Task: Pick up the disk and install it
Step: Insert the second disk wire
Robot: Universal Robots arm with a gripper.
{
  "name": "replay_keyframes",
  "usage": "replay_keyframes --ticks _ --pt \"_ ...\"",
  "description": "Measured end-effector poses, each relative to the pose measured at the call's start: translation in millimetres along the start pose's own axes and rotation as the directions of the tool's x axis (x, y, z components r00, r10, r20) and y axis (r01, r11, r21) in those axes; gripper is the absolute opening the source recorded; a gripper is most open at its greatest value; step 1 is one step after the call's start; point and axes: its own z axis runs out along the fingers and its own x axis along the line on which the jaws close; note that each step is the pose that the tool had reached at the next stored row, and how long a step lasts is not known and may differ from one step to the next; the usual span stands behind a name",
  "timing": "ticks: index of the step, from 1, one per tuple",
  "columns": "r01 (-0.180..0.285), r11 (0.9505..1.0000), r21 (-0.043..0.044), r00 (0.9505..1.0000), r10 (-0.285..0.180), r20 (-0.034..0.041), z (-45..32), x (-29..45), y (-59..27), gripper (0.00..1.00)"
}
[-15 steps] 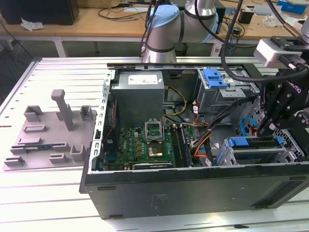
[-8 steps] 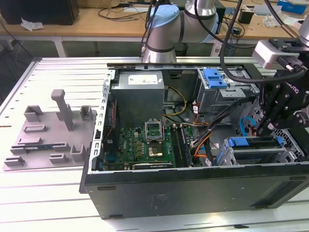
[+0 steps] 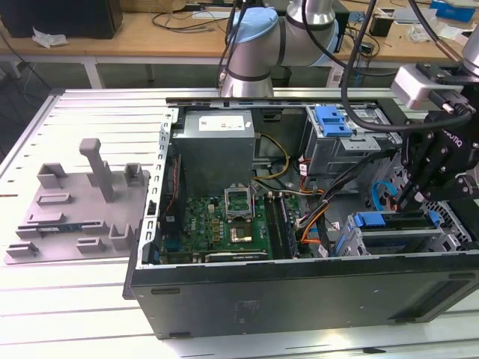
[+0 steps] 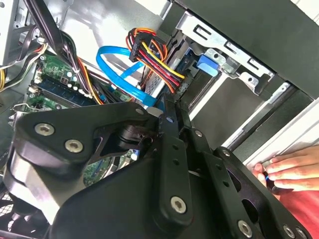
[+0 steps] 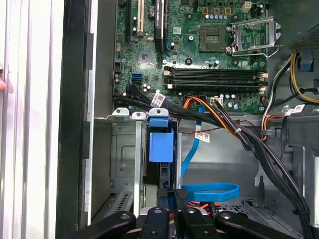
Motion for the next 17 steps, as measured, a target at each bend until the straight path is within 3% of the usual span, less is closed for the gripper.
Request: replay_keyframes --ticks 17 --pt "0.000 1.0000 0.0000 1.0000 0.000 0.0000 5.2 0.2 -0.2 0.16"
